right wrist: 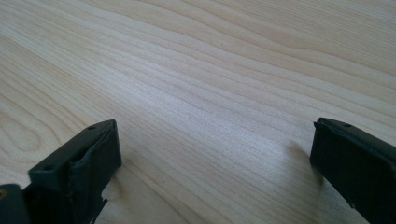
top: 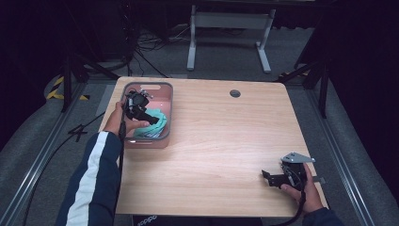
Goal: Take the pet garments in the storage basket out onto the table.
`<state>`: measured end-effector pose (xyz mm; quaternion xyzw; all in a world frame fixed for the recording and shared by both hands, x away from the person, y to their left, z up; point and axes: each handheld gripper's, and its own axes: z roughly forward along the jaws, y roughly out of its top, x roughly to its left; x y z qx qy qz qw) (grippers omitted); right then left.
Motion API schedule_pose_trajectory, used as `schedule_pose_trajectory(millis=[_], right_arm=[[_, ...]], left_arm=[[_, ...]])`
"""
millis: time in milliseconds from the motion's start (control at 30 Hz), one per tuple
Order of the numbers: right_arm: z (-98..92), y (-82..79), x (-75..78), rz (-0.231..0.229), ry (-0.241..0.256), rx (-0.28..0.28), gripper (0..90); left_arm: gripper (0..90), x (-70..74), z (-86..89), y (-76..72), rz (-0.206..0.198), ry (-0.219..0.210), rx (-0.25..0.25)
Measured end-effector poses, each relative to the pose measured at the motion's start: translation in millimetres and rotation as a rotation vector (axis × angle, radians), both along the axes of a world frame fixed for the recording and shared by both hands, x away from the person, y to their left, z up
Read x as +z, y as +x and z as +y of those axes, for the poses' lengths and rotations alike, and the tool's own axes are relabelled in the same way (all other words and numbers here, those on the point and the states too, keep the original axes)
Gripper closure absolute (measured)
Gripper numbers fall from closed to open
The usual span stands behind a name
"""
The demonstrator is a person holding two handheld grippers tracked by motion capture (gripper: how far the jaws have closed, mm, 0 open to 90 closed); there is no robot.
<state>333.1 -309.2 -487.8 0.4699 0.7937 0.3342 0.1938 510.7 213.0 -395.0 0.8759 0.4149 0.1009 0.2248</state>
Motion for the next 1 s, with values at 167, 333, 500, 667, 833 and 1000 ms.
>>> schedule_pose_trajectory(millis=[167, 333, 500, 667, 833, 1000], right_arm=[[-0.1, 0.0, 0.0, 0.000, 0.000, 0.002, 2.4], [-0.1, 0.0, 0.0, -0.001, 0.000, 0.003, 2.4], [-0.1, 0.0, 0.0, -0.001, 0.001, 0.002, 2.4], [-0.1, 0.0, 0.0, -0.001, 0.001, 0.002, 2.4], [-0.1, 0.0, 0.0, -0.001, 0.000, 0.003, 2.4], [-0.1, 0.0, 0.0, -0.001, 0.001, 0.002, 2.4]], left_arm=[[23.2, -14.6, -2.3, 9.8, 0.044, 0.062, 0.046], [19.5, -22.7, -2.4, 17.4, 0.102, 0.091, 0.092], [20.4, -38.9, -2.0, 23.9, 0.197, 0.121, 0.108], [28.5, -40.3, -1.6, 24.8, 0.238, 0.101, 0.108], [44.4, -38.4, -2.4, 26.7, 0.273, 0.078, 0.069], [61.7, -37.6, -3.3, 26.4, 0.268, 0.077, 0.046]])
